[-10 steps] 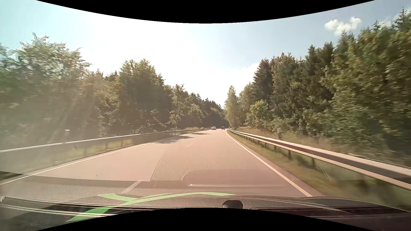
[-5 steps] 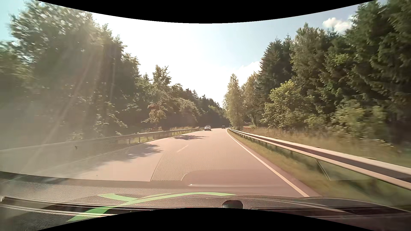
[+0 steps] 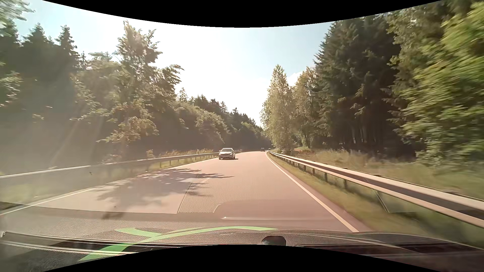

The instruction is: Follow the waypoints while adhering to traffic rules and regulations

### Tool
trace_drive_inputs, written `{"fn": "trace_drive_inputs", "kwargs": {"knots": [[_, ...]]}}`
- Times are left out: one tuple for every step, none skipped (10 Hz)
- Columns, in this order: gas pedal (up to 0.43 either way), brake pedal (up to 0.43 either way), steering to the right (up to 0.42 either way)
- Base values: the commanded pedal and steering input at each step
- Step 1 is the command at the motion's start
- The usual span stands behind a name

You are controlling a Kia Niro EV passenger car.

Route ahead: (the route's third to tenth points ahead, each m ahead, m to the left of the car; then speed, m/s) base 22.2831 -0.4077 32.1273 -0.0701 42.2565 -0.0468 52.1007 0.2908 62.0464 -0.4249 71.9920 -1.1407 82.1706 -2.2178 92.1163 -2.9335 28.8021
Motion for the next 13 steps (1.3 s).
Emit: {"fn": "trace_drive_inputs", "kwargs": {"knots": [[0.311,0.000,0.004],[0.331,0.000,0.004],[0.339,0.000,0.004],[0.350,0.000,0.004],[0.358,0.000,0.004],[0.378,0.000,0.004],[0.378,0.000,0.004],[0.390,0.000,0.003],[0.390,0.000,0.003],[0.398,0.000,0.003],[0.398,0.000,0.003],[0.398,0.000,0.001],[0.398,0.000,0.002]]}}
